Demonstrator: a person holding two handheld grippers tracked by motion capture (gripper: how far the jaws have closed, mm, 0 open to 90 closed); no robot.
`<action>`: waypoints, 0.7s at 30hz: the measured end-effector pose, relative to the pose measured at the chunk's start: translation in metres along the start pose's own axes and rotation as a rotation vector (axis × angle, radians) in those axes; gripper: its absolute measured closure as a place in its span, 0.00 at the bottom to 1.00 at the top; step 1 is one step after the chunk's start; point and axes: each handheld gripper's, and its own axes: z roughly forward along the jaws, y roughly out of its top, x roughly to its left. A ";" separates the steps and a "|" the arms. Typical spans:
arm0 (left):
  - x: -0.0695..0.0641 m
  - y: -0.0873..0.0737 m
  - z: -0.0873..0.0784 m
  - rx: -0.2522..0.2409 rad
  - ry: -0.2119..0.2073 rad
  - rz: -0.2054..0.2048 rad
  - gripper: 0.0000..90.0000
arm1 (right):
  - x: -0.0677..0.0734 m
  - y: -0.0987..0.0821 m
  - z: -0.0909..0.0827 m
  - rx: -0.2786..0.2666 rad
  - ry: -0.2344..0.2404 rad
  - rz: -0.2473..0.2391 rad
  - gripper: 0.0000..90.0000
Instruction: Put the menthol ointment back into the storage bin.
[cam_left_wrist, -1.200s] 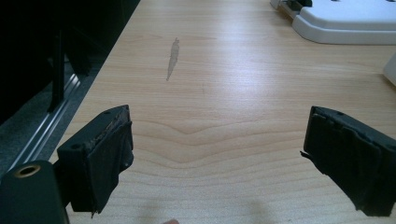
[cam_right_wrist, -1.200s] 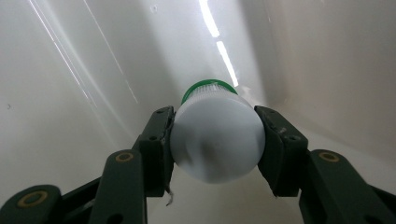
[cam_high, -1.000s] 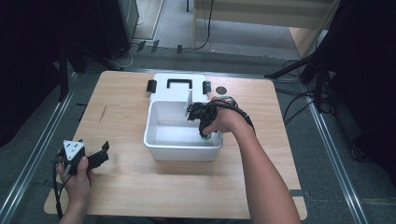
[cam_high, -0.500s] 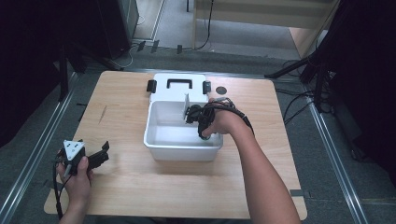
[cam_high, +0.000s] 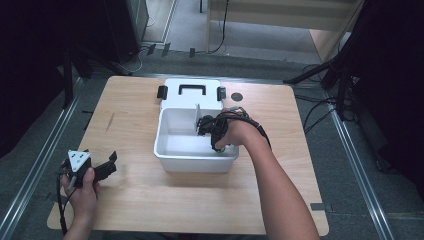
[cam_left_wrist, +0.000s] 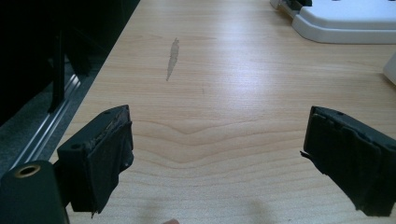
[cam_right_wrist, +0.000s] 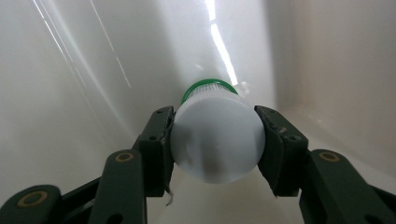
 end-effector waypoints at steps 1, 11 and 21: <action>0.000 0.000 0.000 0.000 0.000 0.000 0.10 | 0.000 0.001 0.001 0.008 -0.004 0.003 0.57; 0.000 0.000 0.000 0.000 0.001 0.001 0.10 | 0.002 0.001 0.007 0.023 0.007 -0.001 0.57; 0.000 0.000 0.000 0.001 0.002 0.002 0.10 | 0.003 0.002 0.011 0.027 0.005 0.000 0.57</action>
